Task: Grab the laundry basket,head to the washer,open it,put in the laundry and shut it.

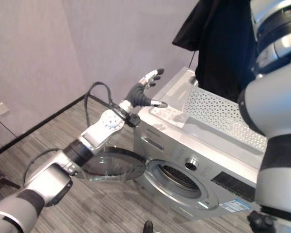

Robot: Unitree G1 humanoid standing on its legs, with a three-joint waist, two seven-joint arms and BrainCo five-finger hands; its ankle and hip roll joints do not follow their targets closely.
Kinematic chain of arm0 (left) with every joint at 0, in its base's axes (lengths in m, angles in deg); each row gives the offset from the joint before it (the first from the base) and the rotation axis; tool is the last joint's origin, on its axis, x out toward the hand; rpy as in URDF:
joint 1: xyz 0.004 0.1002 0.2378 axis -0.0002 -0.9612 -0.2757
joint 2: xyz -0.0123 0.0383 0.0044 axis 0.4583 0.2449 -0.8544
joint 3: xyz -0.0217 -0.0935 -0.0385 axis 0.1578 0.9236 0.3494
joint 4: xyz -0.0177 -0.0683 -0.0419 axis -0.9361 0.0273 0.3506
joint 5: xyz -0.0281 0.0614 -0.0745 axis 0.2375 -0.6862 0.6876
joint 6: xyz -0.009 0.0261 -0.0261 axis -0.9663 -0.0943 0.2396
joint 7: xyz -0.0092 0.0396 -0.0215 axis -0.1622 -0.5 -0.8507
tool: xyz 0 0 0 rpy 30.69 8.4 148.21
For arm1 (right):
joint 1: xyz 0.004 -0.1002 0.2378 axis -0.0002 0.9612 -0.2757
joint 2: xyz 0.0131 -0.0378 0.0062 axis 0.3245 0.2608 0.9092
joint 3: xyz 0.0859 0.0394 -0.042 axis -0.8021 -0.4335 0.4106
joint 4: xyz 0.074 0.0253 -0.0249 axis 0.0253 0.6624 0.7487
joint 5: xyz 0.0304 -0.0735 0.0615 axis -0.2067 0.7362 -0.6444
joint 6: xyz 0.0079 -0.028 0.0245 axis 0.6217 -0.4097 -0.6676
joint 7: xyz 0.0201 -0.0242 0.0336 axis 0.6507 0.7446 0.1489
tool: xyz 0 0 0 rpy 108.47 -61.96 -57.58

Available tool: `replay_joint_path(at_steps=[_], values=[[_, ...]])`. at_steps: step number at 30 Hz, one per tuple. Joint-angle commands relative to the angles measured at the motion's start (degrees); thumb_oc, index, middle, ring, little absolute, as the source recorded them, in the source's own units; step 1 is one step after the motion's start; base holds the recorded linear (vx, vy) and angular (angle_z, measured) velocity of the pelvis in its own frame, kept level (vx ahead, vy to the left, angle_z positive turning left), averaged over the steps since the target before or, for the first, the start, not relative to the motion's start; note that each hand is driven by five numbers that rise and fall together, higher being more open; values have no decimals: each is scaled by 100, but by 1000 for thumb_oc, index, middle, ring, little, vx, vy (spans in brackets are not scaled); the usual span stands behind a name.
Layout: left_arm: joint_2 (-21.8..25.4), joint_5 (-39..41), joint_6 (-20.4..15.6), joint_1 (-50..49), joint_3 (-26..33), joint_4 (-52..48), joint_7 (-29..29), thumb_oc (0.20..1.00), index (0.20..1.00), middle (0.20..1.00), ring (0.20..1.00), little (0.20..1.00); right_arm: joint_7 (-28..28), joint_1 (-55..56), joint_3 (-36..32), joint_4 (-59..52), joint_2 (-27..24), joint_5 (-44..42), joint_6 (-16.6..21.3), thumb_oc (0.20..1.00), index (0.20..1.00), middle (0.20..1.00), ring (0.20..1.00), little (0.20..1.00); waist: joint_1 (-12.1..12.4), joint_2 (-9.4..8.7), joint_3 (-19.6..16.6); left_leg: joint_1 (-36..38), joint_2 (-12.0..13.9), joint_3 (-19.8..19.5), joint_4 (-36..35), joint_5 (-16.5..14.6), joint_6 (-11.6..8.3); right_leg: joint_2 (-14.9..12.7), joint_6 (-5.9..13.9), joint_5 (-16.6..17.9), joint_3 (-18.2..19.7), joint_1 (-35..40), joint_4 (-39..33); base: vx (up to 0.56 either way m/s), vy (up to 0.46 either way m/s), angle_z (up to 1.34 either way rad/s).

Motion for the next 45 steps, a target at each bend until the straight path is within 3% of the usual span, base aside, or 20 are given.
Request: replay_joint_path(at_steps=[1,5,10,21,29,33,45], values=[[-246,265,-212,977,-371,836,-379,1000,1000,1000,1000,1000,429,-1401,473,280,-201,-260,279,200,200,200,200,200,88,-79,-362,248,473,-60,289,1254,37,-450,594,-963,40,-209,1164,30,-13,1],[-717,203,-201,1418,-603,1880,-573,1000,1000,1000,1000,1000,530,-1487,450,304,-3,-472,345,200,200,200,200,200,-5,-71,-417,290,490,-16,257,1299,9,-419,593,-959,75,-199,1140,0,0,0],[-962,-86,-229,1833,-859,2530,-660,1000,1000,1000,1000,1000,547,-1593,538,345,133,-607,424,200,200,200,200,200,-84,-42,-470,324,510,38,221,1400,-33,-387,603,-934,114,-202,1103,3,-10,-3],[-976,-330,-273,1995,-984,2788,-761,1000,1000,1000,1000,1000,468,-1522,546,389,105,-726,476,200,200,200,200,200,-114,-15,-491,348,524,74,207,1505,-64,-350,599,-949,148,-157,1053,3,-6,-2],[-1453,217,-282,2579,-764,3410,-1117,1000,1000,1000,1000,1000,401,-1235,437,423,350,-728,434,200,200,200,200,200,-200,46,-497,362,485,141,131,1457,-41,-367,593,-930,151,-182,1062,0,0,0],[-1685,940,-318,2926,-488,3676,-1230,1000,1000,1000,1000,1000,281,-1084,397,405,537,-679,364,200,200,200,200,200,-257,58,-501,387,468,195,120,1411,-25,-370,594,-904,173,-169,1031,6,-5,-4],[-2071,1548,-324,3276,-250,3777,-1159,1000,1000,1000,1000,1000,183,-1008,344,217,511,-571,277,200,200,200,200,200,-528,52,-444,415,471,756,107,1493,-93,-461,643,-859,1,-45,984,5,0,1]])
